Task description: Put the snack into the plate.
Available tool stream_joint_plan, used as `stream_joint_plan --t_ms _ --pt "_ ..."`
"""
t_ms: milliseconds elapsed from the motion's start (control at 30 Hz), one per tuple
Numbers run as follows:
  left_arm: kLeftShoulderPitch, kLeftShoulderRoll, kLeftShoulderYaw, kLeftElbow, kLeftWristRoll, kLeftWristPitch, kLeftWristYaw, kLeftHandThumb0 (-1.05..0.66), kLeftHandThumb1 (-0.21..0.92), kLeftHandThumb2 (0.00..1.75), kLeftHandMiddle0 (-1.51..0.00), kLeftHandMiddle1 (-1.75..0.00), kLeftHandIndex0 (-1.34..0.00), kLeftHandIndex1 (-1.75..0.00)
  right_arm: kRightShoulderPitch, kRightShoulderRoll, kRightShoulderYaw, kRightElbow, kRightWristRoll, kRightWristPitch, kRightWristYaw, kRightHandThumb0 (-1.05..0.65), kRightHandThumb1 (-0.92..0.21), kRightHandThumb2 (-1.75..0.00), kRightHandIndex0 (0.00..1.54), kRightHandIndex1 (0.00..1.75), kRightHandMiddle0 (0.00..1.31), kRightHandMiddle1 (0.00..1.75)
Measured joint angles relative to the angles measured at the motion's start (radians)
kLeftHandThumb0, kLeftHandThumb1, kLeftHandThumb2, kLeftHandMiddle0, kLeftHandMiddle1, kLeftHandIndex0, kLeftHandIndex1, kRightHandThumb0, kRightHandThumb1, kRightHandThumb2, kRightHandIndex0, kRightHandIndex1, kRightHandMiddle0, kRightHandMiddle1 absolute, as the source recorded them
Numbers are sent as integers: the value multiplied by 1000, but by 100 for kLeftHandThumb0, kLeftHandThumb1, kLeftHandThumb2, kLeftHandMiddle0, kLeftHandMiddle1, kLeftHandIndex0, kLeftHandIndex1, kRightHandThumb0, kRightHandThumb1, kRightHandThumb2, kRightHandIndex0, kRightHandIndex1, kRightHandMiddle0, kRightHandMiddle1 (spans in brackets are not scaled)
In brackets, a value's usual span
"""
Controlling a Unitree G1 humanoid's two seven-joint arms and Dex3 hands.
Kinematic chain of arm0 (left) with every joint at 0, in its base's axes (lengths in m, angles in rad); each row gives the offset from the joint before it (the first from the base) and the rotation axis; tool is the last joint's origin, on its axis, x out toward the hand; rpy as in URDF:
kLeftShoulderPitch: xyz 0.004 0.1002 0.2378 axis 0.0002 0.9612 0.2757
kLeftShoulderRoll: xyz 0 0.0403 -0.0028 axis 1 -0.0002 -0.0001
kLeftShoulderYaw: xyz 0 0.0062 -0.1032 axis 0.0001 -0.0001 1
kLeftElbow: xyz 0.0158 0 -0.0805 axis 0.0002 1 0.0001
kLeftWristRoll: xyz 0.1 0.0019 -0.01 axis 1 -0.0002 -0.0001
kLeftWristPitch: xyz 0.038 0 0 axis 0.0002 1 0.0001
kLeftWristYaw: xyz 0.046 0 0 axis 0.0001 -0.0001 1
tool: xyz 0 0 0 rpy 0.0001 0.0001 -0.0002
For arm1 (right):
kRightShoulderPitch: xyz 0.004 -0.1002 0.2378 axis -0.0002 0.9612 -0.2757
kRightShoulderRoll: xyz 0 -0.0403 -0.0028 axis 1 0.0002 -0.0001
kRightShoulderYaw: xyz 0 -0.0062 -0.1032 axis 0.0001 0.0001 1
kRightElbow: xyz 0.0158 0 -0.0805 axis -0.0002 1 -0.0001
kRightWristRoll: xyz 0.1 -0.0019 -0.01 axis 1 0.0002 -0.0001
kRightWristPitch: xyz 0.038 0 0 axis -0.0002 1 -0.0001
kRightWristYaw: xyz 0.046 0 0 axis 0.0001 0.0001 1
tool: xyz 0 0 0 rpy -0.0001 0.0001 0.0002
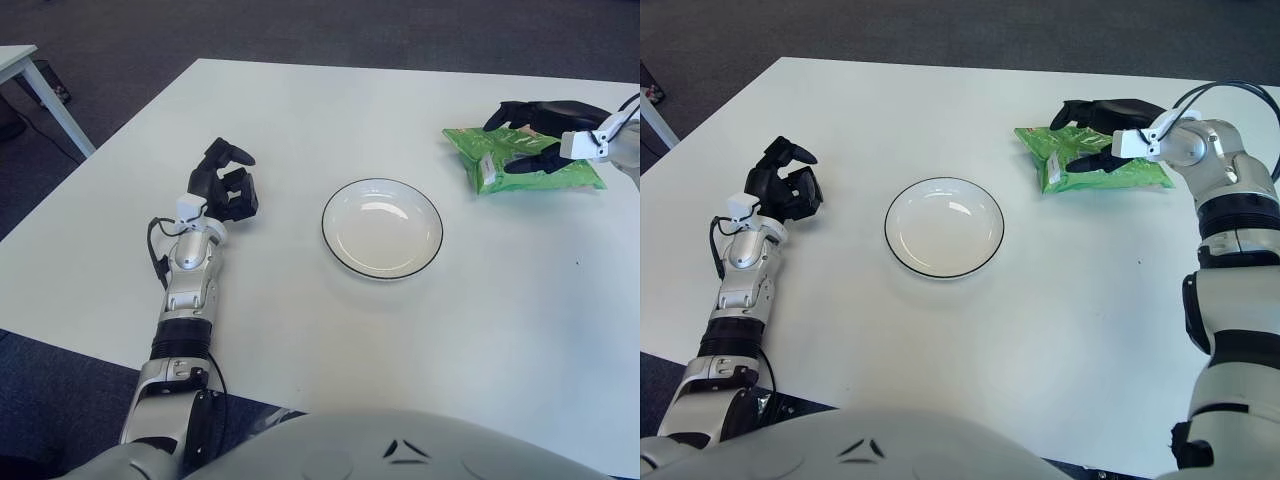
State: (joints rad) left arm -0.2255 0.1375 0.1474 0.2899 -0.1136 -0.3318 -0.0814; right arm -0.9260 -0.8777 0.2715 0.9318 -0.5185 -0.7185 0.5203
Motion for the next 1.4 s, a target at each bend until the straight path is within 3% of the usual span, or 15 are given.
stream_joint_plan --t_ms 367,667,800,967,1400 --pt "3 0 0 -6 0 1 0 -43 47 113 -106 -175 -49 -175 -39 -1 -1 1 34 30 193 -90 -83 -21 0 0 0 0" --pt "3 0 1 -6 0 1 0 -43 48 112 -107 -175 -49 -175 -99 -8 -1 -1 40 65 319 -85 -69 -39 0 0 0 0" --pt "3 0 1 -6 0 0 -1 -43 48 111 -108 -175 -49 -175 -114 -13 3 -1 36 90 369 -87 -70 -41 0 0 0 0" --pt "3 0 2 -8 0 0 -3 -43 48 111 -108 -175 -48 -175 -127 -21 21 -5 15 132 408 -89 -80 -32 0 0 0 0" --pt "6 0 4 -16 -4 0 -18 -43 48 111 -105 -175 -48 -175 -197 -23 72 23 -55 217 413 -90 -87 -31 0 0 0 0"
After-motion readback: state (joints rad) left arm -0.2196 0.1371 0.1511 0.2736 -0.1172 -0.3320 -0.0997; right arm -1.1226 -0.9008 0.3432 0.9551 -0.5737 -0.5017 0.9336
